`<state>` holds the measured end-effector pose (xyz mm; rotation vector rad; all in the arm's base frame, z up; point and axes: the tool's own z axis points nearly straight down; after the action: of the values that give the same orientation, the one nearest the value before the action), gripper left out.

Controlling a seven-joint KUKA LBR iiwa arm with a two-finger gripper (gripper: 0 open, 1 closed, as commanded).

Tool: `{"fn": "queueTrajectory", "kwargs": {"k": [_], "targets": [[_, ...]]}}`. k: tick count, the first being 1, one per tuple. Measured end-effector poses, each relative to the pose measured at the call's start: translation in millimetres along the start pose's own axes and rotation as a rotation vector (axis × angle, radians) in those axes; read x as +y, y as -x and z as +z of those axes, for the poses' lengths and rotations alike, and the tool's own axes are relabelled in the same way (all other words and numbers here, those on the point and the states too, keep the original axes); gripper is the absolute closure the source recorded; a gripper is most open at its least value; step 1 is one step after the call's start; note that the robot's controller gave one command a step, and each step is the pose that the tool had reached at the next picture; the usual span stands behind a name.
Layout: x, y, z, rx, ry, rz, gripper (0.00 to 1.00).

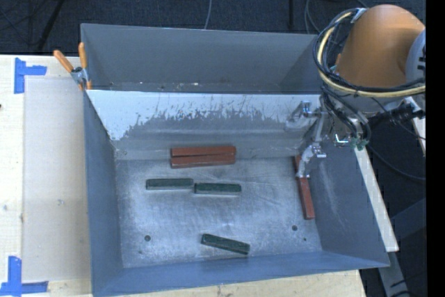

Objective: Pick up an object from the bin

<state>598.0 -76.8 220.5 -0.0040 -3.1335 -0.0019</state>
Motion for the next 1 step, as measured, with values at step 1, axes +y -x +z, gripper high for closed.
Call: {"fn": "queueTrajectory", "kwargs": {"k": [1], "targets": [[0.4,1.3,-4.9,-0.008,-0.001,-0.002,0.0]]}}
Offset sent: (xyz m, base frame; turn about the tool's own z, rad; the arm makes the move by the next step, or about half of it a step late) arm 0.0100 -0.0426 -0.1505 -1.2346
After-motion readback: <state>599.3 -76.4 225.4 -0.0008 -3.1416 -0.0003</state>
